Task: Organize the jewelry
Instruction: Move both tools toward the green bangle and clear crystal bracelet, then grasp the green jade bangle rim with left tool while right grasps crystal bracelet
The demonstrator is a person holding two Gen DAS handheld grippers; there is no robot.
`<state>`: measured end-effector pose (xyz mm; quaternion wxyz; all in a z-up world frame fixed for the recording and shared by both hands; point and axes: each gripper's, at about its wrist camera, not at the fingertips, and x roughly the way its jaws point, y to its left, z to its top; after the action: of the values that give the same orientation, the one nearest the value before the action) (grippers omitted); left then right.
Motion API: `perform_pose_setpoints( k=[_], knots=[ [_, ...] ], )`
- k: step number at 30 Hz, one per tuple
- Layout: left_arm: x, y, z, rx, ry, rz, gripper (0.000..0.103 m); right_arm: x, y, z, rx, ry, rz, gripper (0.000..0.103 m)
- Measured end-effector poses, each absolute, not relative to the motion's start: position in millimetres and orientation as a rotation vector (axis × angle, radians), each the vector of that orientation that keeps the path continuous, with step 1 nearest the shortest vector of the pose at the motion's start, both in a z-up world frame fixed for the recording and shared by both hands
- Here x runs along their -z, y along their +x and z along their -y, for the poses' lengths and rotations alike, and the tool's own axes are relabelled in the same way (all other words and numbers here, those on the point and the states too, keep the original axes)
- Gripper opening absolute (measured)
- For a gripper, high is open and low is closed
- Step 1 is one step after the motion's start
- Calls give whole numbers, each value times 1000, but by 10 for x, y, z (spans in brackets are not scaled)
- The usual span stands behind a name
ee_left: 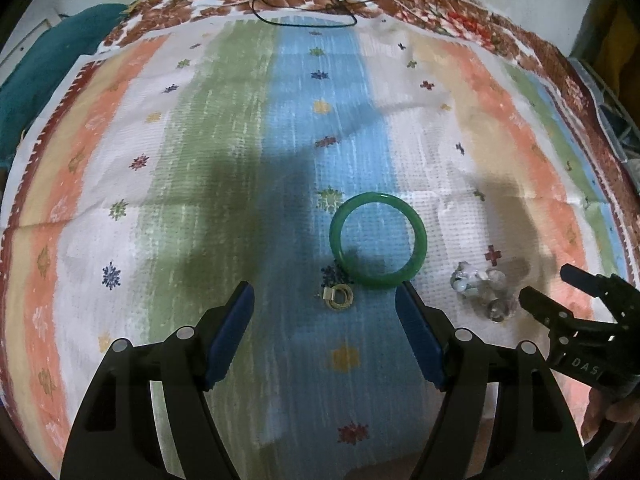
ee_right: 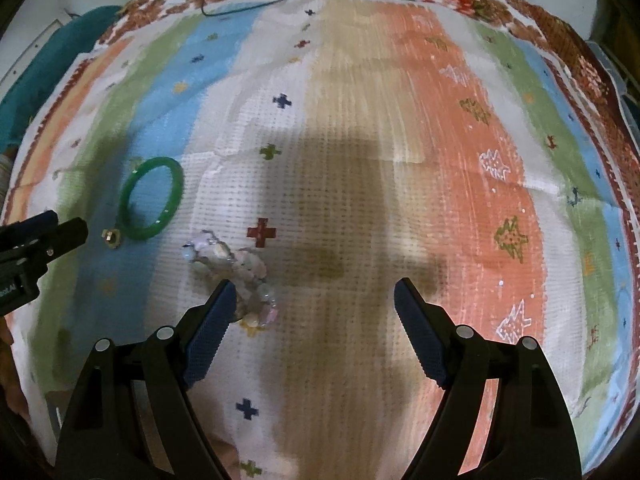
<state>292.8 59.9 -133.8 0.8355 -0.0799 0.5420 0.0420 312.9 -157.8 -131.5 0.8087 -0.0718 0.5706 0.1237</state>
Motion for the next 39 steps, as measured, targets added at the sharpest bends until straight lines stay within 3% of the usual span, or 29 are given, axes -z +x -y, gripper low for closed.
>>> perform_pose_setpoints(
  k=[27, 29, 33, 36, 39],
  knots=[
    [1790, 3416, -605, -103, -129, -1208, 70, 1594, 3241, 1520, -247, -205, -1243, 80],
    [1788, 3416, -587, -106, -103, -1204, 64, 1590, 3241, 1518, -259, -202, -1240, 77],
    [1762, 3419, -579, -100, -75, -1212, 32, 1553, 3210, 1454, -280, -220, -1232, 58],
    [1776, 3411, -569, -99, -48, -1220, 14, 1523, 3180, 1391, -315, -232, -1222, 35],
    [1785, 3392, -529, -103, -10, -1218, 8, 1532, 3182, 1359, -333, -246, -1216, 12]
  ],
)
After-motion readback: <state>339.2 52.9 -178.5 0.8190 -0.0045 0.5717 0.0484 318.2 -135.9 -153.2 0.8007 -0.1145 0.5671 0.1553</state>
